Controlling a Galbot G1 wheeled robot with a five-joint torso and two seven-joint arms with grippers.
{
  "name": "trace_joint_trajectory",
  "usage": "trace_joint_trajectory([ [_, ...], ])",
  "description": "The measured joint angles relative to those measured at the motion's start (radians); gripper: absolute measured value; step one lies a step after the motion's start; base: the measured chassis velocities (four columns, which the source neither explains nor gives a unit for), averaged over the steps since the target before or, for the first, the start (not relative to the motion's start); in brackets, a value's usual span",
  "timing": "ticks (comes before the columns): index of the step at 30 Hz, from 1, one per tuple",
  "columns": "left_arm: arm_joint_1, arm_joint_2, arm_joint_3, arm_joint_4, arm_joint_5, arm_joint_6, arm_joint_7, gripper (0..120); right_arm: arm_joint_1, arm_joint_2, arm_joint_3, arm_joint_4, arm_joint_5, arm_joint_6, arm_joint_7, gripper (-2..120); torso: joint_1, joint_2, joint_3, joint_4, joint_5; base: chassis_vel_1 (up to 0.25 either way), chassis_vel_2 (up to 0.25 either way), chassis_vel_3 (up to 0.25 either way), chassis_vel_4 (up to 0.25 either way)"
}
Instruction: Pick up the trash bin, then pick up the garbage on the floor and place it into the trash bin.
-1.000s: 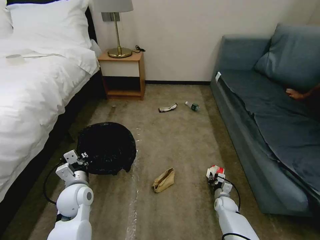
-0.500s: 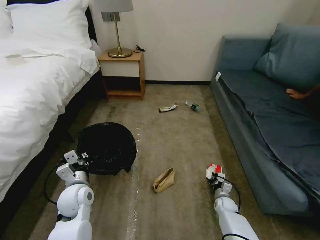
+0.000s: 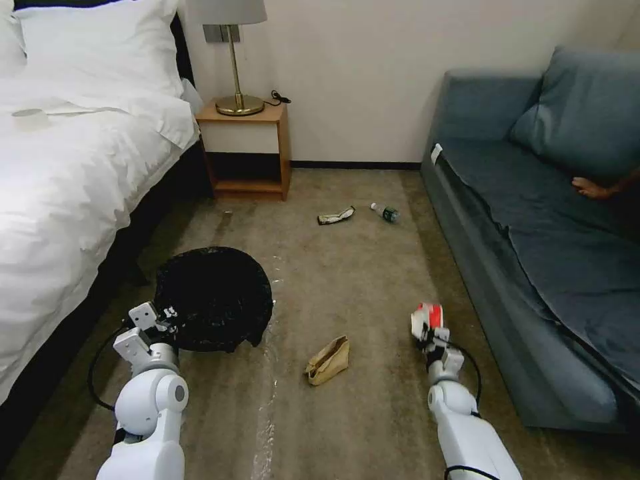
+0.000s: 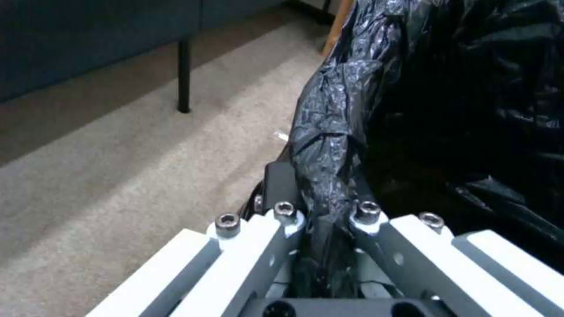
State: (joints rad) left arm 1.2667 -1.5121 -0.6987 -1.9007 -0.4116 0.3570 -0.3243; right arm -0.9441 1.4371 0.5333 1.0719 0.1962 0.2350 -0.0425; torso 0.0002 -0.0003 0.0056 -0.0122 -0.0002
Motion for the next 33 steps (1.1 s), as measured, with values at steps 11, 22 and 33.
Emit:
trace_joint_trajectory([
  [11, -0.016, 0.003, 0.031, 0.028, 0.000, -0.004, 0.001, 3, -0.019, -0.022, -0.252, 0.370, 0.009, -0.068, 0.096, 0, 0.000, 0.000, 0.000, 0.0003, -0.0001, 0.000, 0.000, 0.000, 0.000],
  [22, -0.032, 0.003, 0.069, 0.040, -0.001, -0.010, 0.003, 3, -0.011, -0.074, -0.521, 0.540, 0.028, -0.073, 0.136, 0, 0.000, 0.000, 0.000, 0.0001, -0.0001, 0.000, 0.000, 0.000, 0.000],
  [33, -0.040, -0.016, 0.078, 0.037, 0.013, -0.012, 0.000, 3, 0.119, -0.099, -0.844, 0.545, 0.072, -0.078, 0.172, 0, 0.000, 0.000, 0.000, 0.0002, 0.0000, 0.000, 0.000, 0.000, 0.000],
])
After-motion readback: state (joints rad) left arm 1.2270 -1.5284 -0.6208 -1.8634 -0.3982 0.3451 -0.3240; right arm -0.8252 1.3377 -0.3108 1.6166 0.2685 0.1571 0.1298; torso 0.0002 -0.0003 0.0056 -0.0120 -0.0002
